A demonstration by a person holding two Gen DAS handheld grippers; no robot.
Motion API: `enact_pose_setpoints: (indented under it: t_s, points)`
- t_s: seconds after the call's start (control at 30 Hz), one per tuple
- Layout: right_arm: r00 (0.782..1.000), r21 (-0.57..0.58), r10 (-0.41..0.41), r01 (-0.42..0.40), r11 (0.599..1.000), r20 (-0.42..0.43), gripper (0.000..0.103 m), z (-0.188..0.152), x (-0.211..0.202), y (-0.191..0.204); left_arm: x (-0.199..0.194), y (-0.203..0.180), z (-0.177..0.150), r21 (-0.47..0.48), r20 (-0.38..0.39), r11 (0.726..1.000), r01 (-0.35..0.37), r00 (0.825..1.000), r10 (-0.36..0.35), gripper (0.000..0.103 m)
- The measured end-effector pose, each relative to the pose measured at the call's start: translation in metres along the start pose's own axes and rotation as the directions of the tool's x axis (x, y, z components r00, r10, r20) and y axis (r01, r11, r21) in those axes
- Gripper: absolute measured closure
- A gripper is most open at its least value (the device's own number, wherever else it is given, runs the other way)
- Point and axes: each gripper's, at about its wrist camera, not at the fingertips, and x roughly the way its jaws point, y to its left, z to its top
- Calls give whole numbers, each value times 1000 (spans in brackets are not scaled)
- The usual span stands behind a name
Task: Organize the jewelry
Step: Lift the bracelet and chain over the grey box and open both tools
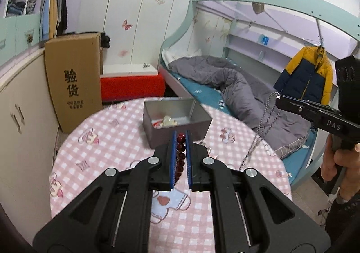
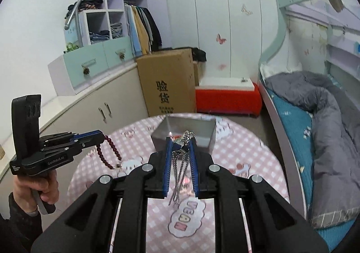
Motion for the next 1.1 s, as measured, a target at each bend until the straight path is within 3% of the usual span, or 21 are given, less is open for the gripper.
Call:
enact_pose_setpoints:
  t_s: [0.37,0.53,0.7,0.73,0.77,0.8,0.83,0.87,0.93,1.1]
  points:
    - [998,-33,25,-23,999,62,90,75,29,-5,32,5,76,38,1,999,35,999,-35,95]
    - [999,-6,43,-43,999,5,90,88,70,-20,70,7,95,44,-51,999,24,998,-21,95]
    - [994,30,16,-13,999,-110,88,74,126,-34,115,15,98,24,-133,1000,-13,991,16,94]
    - [991,44,-15,21,999,-133,77,67,137,-39,126,17,96,29,-165,999,-36,986,40,92]
    - [989,59,-33,42,997,-146,52,61,140,-44,134,19,93,31,-194,997,-67,978,72,74]
    - [988,84,-49,62,995,-147,34,55,142,-49,137,22,90,26,-205,995,-100,973,103,32]
    - [989,104,-61,75,992,-133,10,51,139,-52,134,25,87,13,-185,989,-148,972,148,21]
    - [992,126,-78,90,988,-101,7,45,132,-57,126,28,84,1,-141,984,-176,975,174,12]
    - [991,147,-98,110,983,-88,7,36,119,-63,113,33,81,-22,-97,984,-177,980,174,11]
    - [990,179,-130,137,974,-52,7,23,89,-66,80,27,67,-27,-27,971,-239,971,238,9]
